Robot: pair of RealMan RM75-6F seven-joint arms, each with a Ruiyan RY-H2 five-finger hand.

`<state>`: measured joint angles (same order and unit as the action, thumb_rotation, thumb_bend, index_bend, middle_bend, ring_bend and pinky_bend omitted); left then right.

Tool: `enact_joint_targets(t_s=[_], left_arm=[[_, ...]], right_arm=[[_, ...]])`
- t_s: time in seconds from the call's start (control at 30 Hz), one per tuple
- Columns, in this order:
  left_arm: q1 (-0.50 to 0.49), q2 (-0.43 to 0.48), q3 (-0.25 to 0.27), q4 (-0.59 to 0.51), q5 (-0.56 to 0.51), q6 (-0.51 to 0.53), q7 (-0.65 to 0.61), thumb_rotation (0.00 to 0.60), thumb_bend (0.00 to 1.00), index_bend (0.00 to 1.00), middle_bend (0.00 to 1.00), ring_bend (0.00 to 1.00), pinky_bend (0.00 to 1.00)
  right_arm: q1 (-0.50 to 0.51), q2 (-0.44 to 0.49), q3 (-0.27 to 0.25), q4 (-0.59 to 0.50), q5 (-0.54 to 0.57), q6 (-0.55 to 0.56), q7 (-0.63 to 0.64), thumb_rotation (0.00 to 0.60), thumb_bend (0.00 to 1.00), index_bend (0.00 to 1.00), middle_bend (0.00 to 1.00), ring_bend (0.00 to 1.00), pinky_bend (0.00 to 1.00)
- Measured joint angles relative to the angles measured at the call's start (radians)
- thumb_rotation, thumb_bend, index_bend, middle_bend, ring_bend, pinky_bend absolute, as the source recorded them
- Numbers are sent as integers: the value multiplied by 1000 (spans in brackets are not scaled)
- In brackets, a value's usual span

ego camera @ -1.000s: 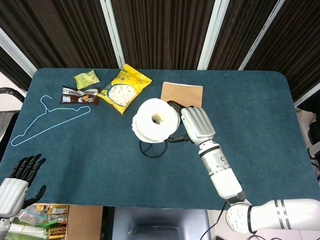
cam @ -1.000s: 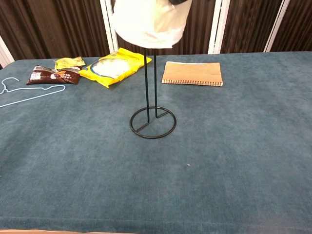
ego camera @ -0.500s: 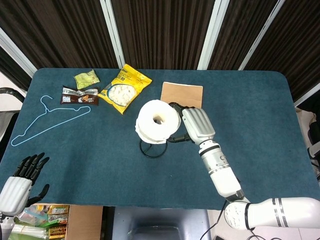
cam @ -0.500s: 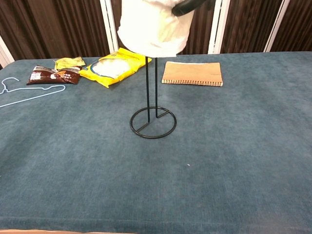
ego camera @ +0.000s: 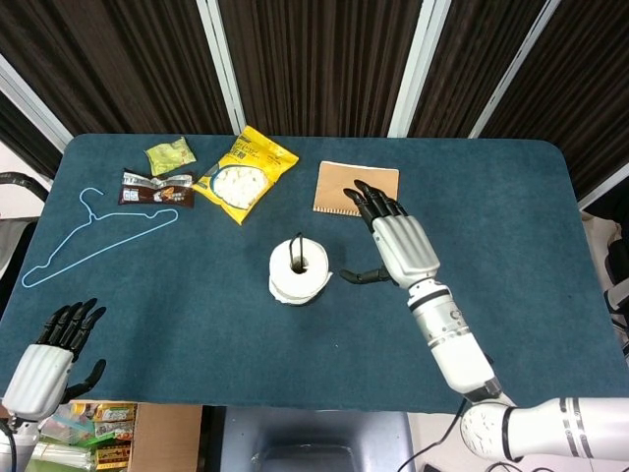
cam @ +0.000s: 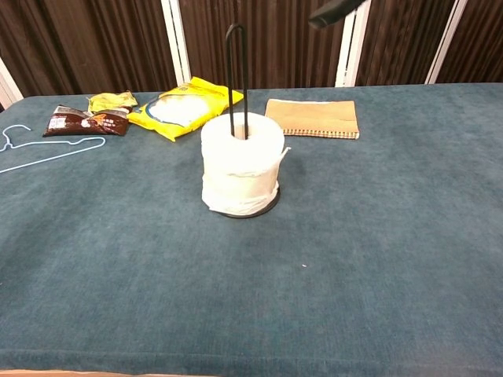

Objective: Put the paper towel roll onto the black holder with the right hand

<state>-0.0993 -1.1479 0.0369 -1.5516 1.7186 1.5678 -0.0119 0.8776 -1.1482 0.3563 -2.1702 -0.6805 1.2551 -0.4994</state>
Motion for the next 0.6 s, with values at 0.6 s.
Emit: enact_joint_targets(t_s=[0.6], left_arm=[[25, 27, 3, 60, 46, 100, -80, 600, 420, 0, 21, 39, 81]], right_arm=[[-594, 39, -599, 367, -857, 293, 280, 600, 191, 0, 0, 0, 0]])
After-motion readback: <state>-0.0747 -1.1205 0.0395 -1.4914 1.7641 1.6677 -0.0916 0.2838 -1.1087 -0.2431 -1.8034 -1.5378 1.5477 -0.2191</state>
